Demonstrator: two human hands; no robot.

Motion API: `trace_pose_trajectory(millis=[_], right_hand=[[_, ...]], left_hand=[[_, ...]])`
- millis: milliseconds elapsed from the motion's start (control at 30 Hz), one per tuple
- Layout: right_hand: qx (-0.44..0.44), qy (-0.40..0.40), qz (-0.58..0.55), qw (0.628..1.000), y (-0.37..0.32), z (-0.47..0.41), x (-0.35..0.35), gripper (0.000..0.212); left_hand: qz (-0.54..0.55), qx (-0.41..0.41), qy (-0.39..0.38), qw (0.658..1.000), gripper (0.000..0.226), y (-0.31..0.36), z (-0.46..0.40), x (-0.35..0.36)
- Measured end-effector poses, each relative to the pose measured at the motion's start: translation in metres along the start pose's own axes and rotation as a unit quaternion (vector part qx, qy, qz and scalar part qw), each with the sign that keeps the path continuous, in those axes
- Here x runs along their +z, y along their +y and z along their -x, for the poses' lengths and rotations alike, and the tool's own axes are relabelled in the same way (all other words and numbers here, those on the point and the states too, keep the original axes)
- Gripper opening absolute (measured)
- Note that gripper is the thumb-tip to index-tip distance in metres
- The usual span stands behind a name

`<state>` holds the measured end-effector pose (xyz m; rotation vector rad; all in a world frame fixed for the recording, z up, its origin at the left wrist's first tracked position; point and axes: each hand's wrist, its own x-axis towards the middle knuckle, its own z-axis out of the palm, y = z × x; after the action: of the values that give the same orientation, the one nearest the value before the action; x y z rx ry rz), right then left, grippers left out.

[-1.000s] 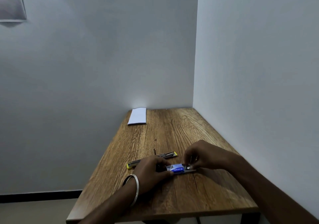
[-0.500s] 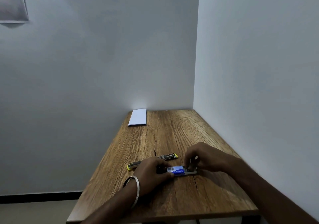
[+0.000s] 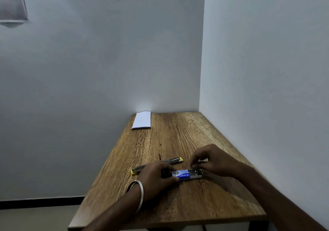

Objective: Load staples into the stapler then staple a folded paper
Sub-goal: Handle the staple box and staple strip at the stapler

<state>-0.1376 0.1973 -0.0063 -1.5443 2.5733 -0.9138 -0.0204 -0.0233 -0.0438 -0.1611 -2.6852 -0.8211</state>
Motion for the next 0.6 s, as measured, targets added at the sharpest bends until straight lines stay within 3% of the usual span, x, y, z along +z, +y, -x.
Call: trace_pose_trajectory(millis=[600], right_hand=[[0.021,0.071,-0.131,0.989,0.0005,0.0031,0.0044,0.017]], left_hand=[[0.027,-0.015,0.014,0.999,0.033,0.0034,0.0024,-0.0013]])
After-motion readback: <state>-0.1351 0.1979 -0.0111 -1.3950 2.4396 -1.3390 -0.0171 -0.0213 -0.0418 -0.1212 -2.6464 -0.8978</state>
